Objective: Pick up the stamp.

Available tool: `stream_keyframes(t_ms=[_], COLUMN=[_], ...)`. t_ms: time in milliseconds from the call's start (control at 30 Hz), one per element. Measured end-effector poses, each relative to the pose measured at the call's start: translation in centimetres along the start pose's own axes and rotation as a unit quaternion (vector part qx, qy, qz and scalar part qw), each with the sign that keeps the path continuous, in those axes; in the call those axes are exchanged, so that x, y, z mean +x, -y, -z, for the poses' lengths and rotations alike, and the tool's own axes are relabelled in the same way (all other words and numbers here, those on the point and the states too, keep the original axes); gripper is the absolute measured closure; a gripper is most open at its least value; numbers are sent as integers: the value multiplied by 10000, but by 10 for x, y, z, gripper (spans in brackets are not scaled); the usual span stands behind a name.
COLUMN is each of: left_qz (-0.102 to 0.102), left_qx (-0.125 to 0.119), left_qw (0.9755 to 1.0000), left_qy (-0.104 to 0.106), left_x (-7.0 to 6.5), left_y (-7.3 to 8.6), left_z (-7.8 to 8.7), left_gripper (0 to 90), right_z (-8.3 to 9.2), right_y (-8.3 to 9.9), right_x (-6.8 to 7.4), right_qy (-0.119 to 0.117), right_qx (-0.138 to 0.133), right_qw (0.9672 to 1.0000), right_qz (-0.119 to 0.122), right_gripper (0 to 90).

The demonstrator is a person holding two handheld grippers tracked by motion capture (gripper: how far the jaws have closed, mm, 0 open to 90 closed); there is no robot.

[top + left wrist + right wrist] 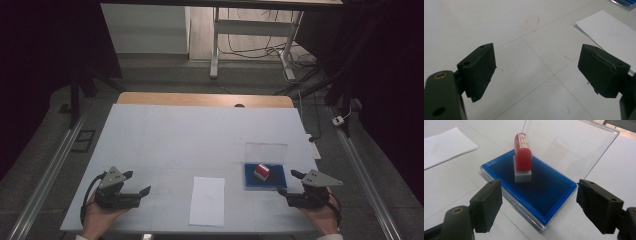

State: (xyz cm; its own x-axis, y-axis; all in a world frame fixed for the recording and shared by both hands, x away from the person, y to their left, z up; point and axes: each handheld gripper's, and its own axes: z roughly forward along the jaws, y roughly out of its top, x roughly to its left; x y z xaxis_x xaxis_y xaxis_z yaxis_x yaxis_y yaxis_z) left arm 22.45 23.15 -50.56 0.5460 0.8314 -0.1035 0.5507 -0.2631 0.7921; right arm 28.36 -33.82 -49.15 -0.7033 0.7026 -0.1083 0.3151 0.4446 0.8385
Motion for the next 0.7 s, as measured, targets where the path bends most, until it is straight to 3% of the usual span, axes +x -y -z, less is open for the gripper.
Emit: stream_keyframes(t_ms=[700], left_qz=[-129], left_qx=[-16], left_qw=[9999], left_qy=[20], left_x=[-2], left_y=[-8], left_z=[3], left_gripper=[159], right_z=[3], right_y=[-6], right_x=[0], right_qy=[-86], right_qx=[10], right_qw=[10000], right_qz=[-39], right_gripper=[228])
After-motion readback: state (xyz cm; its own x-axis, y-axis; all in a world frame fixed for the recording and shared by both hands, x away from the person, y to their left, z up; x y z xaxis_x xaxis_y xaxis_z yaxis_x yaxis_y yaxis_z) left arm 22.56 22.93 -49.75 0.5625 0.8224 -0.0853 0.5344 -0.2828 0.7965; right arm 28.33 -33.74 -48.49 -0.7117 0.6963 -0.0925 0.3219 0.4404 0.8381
